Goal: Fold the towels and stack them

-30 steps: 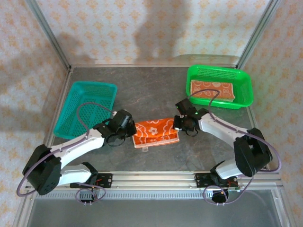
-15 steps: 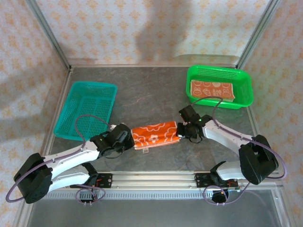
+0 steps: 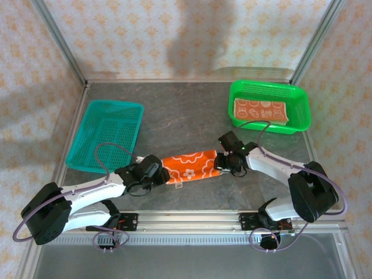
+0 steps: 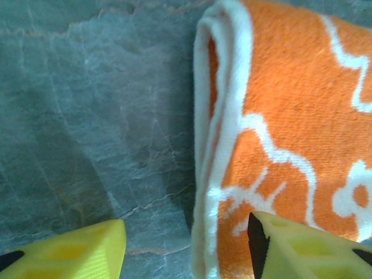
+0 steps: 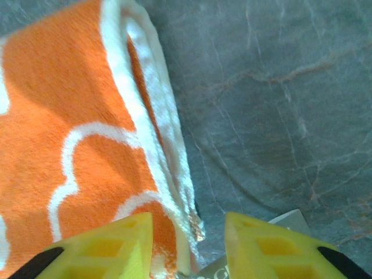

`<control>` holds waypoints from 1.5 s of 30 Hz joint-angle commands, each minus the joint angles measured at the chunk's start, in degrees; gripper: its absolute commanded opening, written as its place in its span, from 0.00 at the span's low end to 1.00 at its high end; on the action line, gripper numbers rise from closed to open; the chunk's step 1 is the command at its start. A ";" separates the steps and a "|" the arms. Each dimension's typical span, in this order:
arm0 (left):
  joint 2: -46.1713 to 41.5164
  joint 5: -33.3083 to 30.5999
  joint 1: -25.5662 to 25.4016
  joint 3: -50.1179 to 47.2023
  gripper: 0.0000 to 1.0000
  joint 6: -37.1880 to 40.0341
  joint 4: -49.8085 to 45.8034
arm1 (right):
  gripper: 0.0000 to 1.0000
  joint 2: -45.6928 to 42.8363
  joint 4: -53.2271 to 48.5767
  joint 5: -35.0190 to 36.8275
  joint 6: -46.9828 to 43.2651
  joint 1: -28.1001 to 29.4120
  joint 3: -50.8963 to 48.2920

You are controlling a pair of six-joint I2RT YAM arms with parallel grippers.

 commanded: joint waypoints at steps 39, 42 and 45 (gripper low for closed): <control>20.12 1.49 2.44 7.77 0.16 7.43 4.89 | 0.58 11.91 0.52 11.12 -3.91 7.94 7.84; 20.25 1.63 2.35 7.81 0.16 7.33 5.13 | 0.57 14.53 3.16 8.84 -2.87 7.94 6.72; 20.08 1.77 2.39 7.86 0.16 7.25 5.21 | 0.46 16.54 5.49 8.03 -1.93 8.11 5.58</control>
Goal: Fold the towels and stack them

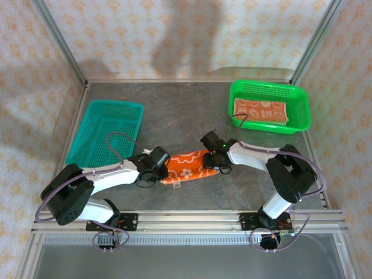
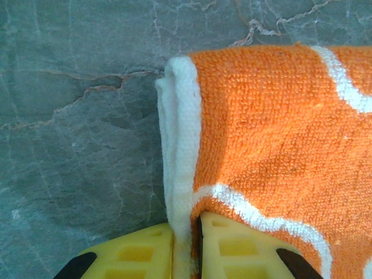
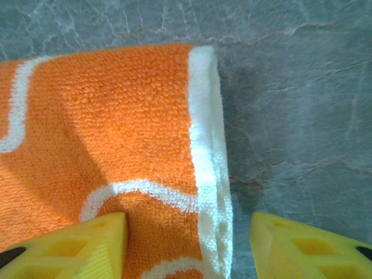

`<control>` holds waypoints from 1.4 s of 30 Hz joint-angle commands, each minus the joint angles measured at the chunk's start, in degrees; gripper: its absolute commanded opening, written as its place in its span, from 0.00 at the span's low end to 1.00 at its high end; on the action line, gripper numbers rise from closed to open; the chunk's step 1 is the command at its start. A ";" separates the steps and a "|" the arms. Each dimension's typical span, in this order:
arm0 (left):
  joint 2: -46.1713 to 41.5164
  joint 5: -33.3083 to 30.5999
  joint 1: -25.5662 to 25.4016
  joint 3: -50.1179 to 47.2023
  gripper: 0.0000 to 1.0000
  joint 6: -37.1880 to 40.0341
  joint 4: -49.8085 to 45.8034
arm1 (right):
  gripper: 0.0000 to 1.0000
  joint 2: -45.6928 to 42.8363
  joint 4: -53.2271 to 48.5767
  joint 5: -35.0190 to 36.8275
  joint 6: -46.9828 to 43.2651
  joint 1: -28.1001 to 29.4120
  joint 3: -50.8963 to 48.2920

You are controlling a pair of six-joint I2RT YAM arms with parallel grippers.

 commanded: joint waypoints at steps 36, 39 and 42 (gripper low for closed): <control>-24.01 -6.22 1.50 1.97 0.98 4.05 -3.60 | 0.00 15.36 -39.52 23.03 -12.45 -17.36 65.59; -24.35 -6.53 1.60 2.04 0.98 4.42 -4.07 | 0.00 19.20 -42.26 23.61 -14.27 -19.16 72.33; -24.79 -6.87 1.77 1.89 0.98 4.47 -4.39 | 0.00 21.01 -43.77 24.98 -15.49 -20.53 76.17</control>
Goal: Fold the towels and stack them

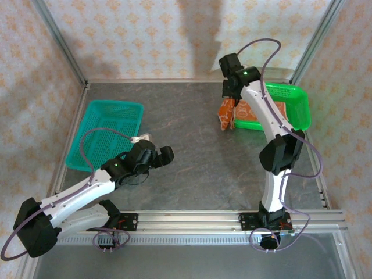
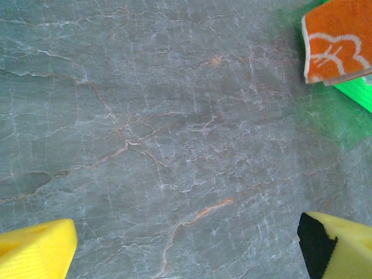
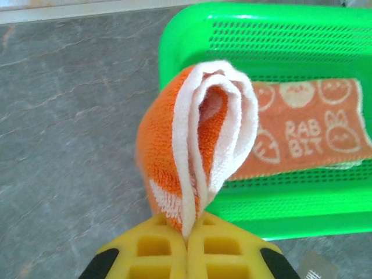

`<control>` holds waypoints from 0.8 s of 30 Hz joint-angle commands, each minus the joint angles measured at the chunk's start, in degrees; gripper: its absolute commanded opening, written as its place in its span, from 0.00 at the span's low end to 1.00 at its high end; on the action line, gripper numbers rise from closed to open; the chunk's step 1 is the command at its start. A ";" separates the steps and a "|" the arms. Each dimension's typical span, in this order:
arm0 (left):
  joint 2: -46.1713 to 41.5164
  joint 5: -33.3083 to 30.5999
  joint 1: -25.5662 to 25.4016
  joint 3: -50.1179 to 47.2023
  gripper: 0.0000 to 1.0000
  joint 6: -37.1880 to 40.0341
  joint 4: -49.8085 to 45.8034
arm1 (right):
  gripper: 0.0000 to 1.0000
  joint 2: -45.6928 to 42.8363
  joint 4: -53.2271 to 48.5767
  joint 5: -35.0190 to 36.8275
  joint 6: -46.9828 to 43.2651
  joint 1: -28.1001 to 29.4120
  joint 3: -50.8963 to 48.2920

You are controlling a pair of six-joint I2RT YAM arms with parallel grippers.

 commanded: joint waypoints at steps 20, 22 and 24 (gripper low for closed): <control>0.93 -0.16 3.09 0.13 0.99 2.46 -1.04 | 0.00 2.64 -2.07 7.06 -7.29 -9.86 4.17; 0.90 -0.07 3.26 0.01 0.99 2.55 -0.92 | 0.00 2.42 -1.57 7.33 -7.75 -10.78 3.36; 0.90 0.15 3.49 -0.06 0.99 2.59 -0.89 | 0.00 2.26 -1.17 7.15 -8.16 -11.63 2.81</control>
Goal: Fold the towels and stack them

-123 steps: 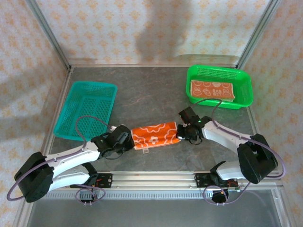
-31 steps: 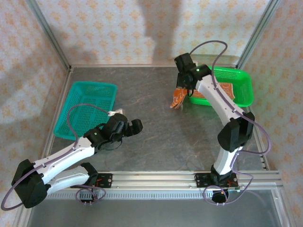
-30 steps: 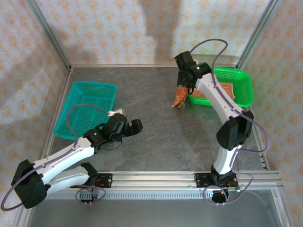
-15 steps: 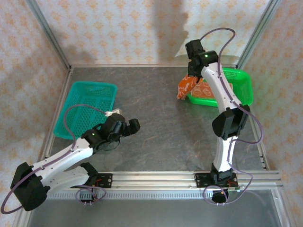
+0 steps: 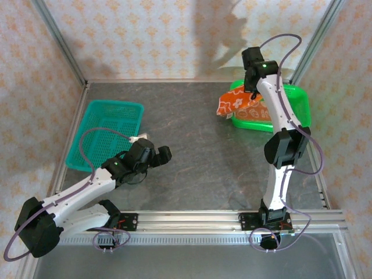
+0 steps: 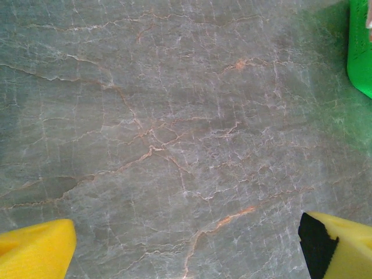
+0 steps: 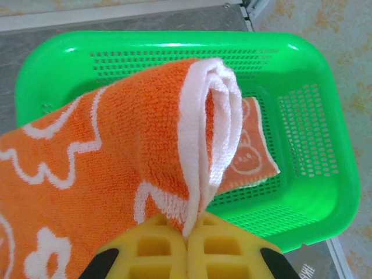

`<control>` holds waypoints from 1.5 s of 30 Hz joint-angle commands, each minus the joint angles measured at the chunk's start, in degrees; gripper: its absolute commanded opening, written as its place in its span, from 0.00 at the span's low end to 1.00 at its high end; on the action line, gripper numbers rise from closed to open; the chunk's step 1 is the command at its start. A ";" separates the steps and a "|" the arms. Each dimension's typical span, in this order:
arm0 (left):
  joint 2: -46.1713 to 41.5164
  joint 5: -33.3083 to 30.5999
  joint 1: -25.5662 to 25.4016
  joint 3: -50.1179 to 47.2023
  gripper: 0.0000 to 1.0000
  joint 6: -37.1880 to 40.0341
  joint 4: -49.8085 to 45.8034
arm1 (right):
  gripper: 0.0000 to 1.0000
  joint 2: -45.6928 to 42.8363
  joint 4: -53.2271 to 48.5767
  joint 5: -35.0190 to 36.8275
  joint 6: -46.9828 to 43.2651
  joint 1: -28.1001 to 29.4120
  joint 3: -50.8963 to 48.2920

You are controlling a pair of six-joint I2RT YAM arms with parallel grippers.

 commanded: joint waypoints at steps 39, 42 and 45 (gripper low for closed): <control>-2.80 -0.34 1.84 -0.96 1.00 0.91 -1.87 | 0.00 7.00 2.29 6.26 -2.65 -6.92 1.20; -2.87 -0.26 1.83 -1.09 1.00 0.88 -1.89 | 0.00 6.98 2.21 6.52 -2.65 -6.88 1.16; -3.13 -0.33 1.85 -1.31 1.00 0.80 -1.92 | 0.00 6.93 2.29 6.68 -2.56 -7.09 1.12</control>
